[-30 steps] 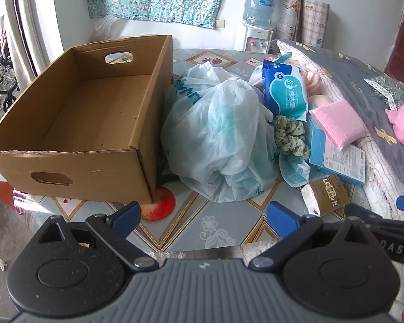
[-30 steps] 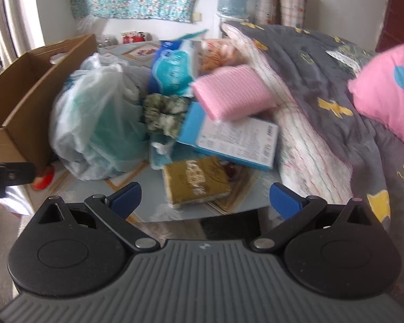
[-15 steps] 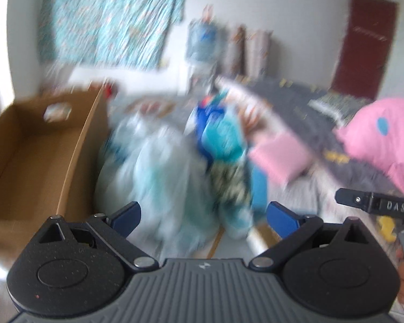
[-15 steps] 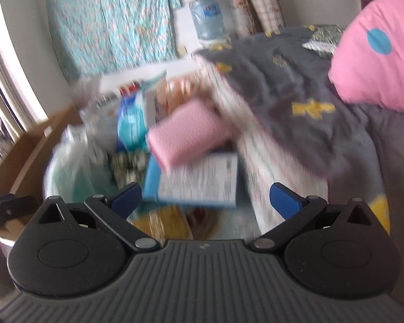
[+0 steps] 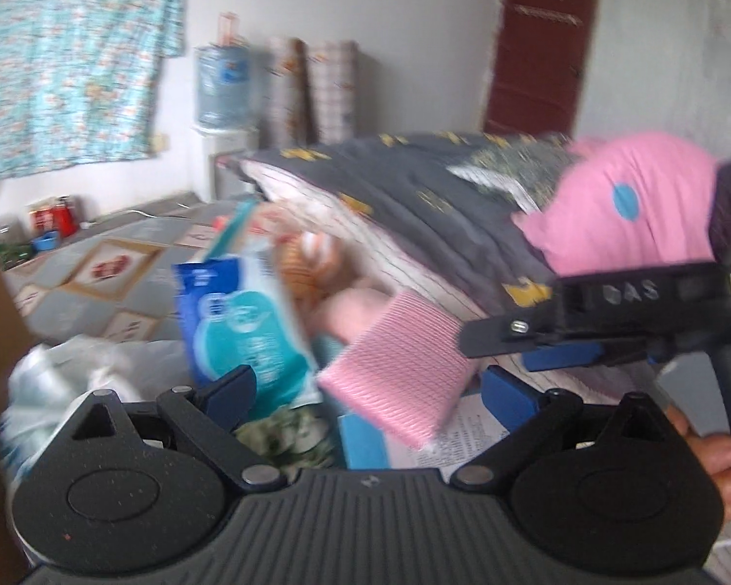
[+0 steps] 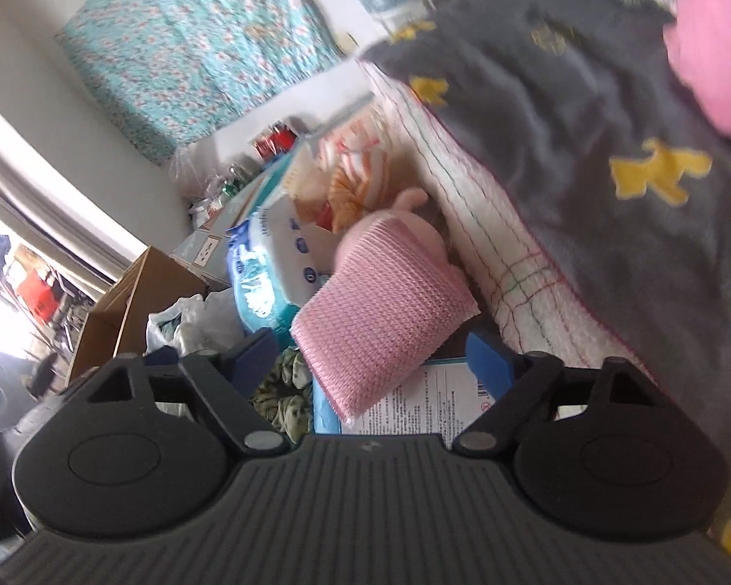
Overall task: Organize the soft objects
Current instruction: 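Reach the right tool to the pink mesh sponge and close on it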
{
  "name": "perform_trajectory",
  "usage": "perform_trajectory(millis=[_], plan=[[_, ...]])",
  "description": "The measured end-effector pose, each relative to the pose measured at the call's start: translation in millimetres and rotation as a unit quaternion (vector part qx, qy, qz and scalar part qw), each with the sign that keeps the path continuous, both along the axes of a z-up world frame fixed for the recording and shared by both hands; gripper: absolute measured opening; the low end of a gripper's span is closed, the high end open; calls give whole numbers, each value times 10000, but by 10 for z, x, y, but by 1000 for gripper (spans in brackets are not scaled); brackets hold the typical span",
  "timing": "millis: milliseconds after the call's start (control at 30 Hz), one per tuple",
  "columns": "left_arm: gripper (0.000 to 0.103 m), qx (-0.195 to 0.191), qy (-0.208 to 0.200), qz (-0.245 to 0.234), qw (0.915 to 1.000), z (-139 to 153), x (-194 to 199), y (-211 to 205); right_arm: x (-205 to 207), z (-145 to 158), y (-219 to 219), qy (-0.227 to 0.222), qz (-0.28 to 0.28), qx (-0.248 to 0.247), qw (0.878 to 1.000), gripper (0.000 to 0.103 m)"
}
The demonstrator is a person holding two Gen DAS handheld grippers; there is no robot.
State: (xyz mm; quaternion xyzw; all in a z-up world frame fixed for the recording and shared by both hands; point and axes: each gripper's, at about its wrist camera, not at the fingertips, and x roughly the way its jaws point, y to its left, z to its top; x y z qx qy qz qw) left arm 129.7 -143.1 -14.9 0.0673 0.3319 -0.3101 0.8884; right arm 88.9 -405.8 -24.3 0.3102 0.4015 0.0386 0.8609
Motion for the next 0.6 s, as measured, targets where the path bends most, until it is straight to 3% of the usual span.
perform_trajectory(millis=[267, 600], plan=[[100, 535, 71, -587, 9968, -205, 274, -406, 272, -229, -73, 312, -94, 192, 9993, 56], [96, 813, 246, -696, 9940, -403, 471, -652, 336, -298, -127, 250, -137, 307, 9991, 48]])
